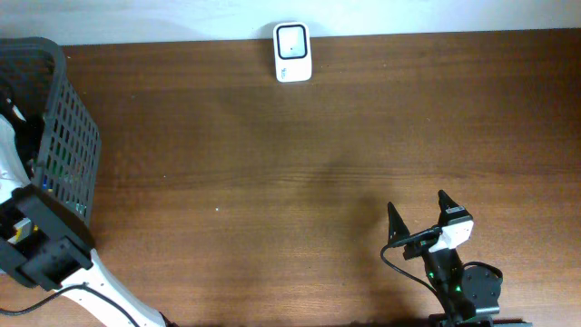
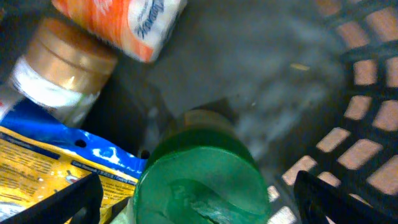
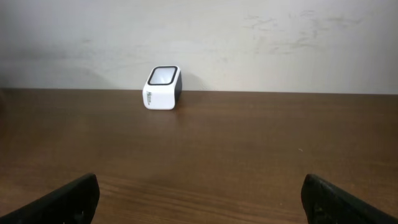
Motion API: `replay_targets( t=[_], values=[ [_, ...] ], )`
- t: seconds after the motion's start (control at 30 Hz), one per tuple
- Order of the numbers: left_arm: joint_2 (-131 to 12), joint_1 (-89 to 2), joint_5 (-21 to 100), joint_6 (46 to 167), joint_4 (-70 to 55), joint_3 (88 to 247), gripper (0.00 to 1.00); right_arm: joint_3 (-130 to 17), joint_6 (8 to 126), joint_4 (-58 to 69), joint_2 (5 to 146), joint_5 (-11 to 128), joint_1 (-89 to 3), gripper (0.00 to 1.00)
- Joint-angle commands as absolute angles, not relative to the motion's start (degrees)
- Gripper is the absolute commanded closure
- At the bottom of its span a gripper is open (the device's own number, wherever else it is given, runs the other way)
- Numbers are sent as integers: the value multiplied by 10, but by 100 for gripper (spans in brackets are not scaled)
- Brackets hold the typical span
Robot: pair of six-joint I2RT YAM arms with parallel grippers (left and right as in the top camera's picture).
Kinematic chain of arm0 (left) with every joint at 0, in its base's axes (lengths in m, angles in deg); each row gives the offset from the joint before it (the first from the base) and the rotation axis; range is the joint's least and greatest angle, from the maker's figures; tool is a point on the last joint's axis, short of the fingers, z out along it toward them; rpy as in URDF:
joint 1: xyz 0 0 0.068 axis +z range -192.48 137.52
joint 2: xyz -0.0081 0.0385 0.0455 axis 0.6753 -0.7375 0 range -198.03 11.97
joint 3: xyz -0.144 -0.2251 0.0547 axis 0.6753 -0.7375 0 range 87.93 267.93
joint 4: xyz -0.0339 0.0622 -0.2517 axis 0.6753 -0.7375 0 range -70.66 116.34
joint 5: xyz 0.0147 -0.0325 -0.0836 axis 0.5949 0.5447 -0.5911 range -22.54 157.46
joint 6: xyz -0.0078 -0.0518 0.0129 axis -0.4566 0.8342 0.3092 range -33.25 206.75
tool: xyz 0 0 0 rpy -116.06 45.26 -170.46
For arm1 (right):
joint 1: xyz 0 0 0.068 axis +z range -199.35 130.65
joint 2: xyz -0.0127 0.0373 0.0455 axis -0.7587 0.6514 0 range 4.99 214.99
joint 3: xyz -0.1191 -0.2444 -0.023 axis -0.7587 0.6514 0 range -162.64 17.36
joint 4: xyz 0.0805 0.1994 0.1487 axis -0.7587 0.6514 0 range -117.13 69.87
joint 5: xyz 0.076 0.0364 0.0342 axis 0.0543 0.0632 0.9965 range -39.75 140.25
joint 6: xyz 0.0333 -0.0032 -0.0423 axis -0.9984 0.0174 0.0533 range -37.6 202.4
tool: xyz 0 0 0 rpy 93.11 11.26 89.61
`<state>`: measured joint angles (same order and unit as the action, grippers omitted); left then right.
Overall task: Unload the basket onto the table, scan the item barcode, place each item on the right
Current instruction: 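Reach the left gripper into the basket and grasp the green-lidded jar, then lift the green-lidded jar out and set it on the table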
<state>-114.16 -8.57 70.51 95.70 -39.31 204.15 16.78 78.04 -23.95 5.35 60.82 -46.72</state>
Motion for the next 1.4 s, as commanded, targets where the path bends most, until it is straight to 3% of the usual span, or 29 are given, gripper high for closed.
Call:
replay_targets(
  t=[0.0,0.13,0.3,0.4,0.67,0.93,1.1,1.37],
  values=[
    [-1147,-86,709,948,-377,2005,8,170,776,-235,52,611,-463,2],
    [-1147,-86,709,948,-365,1987,31,170,776,-235,52,611,-463,2],
    [-1147,-86,707,948,-365,1986,44,170,776,-235,52,611,-463,2],
    [-1147,-86,707,948,-365,1987,61,170,776,-235,52,611,-463,2],
    [-1109,-86,700,952,-402,2070,64,170,776,-235,52,611,-463,2],
    [-977,-86,659,978,-465,2259,64,170,776,-235,52,611,-463,2],
    [-866,-90,603,979,-467,2282,64,170,776,-235,52,611,-463,2],
    [-808,-236,572,978,-535,2278,63,170,776,-235,52,611,-463,2]
  ],
)
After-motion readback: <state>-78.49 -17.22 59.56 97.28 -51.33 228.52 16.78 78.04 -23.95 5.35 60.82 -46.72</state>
